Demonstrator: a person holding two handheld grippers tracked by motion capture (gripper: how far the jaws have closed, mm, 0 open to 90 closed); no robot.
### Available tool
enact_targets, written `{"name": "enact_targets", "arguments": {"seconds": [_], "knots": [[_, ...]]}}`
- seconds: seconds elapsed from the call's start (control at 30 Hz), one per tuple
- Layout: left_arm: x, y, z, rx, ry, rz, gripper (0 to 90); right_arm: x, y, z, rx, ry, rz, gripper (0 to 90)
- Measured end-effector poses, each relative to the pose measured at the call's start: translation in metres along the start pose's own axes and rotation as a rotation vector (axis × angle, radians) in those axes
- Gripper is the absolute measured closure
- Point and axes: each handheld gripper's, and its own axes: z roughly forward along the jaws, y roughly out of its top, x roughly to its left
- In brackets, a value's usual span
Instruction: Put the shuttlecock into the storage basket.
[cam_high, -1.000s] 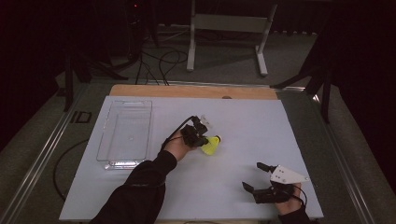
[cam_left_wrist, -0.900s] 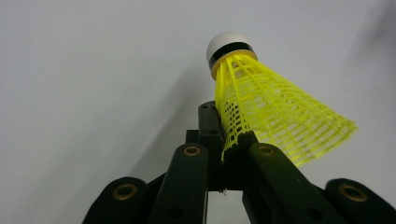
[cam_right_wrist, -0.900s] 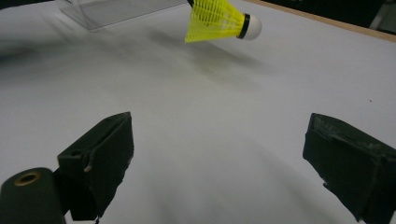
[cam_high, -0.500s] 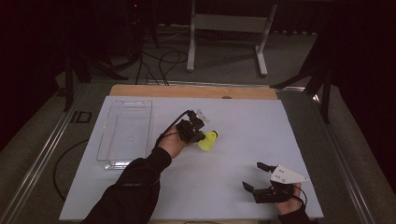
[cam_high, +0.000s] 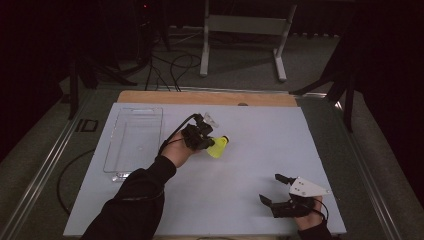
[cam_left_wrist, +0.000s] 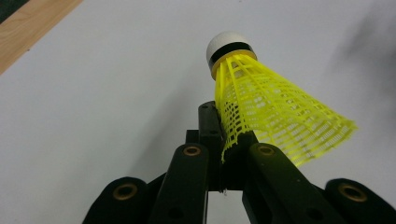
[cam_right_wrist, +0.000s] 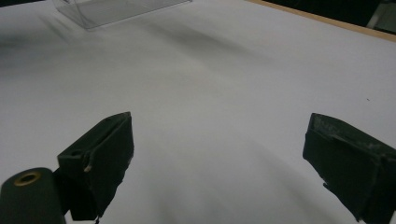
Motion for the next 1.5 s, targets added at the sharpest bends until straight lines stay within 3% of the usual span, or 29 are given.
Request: {"name": "enact_targets", "arguments": {"seconds": [0.83, 1.5], "knots": [[0.027, -0.019, -0.059, -0.045, 0.075, -0.063, 89.8, 0.002, 0.001, 0.000, -0.012, 0.005, -0.020, 8.8], [0.053, -0.047, -0.106, -0.068, 0.156, -0.143, 89.7, 0.001, 0.001, 0.001, -0.012, 0.009, -0.010, 8.8]]}}
